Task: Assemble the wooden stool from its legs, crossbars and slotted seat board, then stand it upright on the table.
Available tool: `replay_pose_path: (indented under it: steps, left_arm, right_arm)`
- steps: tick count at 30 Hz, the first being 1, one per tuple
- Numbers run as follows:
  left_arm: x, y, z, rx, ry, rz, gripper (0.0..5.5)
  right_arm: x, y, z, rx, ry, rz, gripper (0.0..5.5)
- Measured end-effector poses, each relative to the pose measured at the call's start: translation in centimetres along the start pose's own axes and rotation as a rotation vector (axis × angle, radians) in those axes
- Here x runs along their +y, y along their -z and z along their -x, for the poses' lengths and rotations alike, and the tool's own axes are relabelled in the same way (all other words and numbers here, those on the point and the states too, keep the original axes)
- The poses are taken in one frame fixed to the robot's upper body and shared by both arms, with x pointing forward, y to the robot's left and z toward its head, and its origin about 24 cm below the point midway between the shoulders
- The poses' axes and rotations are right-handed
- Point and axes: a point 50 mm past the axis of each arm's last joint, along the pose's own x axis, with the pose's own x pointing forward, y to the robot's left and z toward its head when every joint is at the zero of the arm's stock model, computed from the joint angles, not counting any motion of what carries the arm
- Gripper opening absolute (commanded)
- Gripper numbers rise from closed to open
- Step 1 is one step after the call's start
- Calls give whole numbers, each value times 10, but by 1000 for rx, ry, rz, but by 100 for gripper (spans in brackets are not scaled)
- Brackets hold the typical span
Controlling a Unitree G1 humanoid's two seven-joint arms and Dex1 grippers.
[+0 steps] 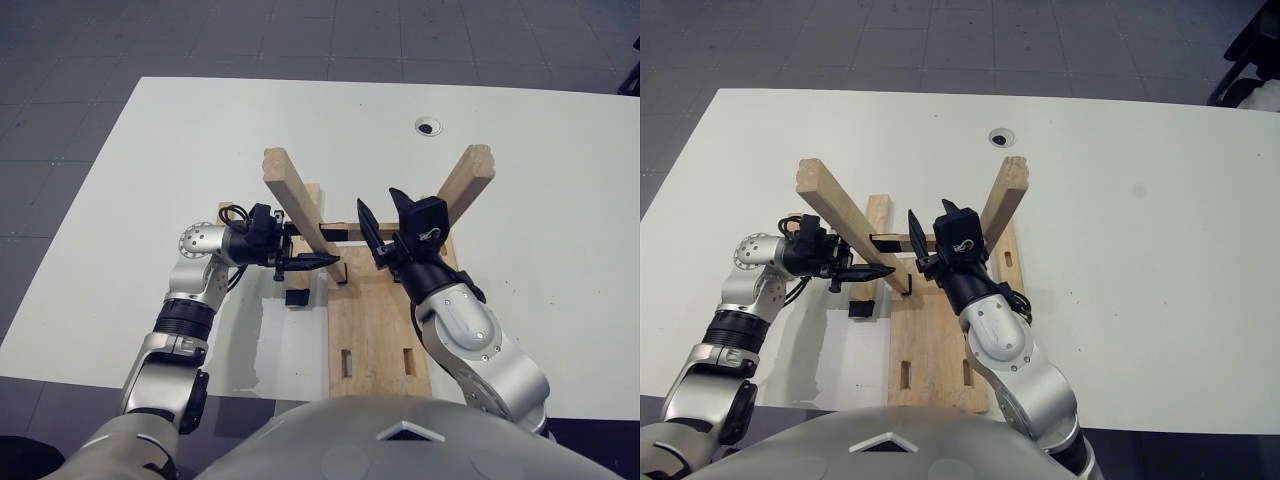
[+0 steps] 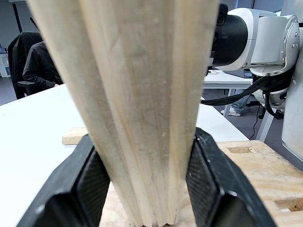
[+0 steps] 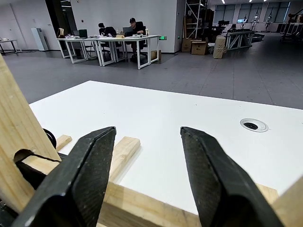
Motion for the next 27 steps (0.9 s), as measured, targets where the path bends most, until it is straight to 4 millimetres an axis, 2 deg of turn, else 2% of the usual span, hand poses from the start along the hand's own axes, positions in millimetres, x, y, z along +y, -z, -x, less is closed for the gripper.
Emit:
replay_pose_path:
  steps: [3,7,11,19,27]
  left_arm:
    - [0,1,-2,-6,1,-5,205]
    - [6,5,-14,-28,-28,-13,205]
    - [11,5,-21,-18,-34,-11,205]
    - [17,2,-29,19,5,-29,205]
    - [21,-1,-32,49,32,-34,205]
  right_arm:
    - [1,-4,3,-17,-14,-4,249]
    - [5,-17,12,-43,-115,-22,249]
    - [-4,-29,14,-102,-131,-23,249]
    - [-25,-35,15,-117,-130,15,249]
    - [-30,-43,12,-152,-93,63,249]
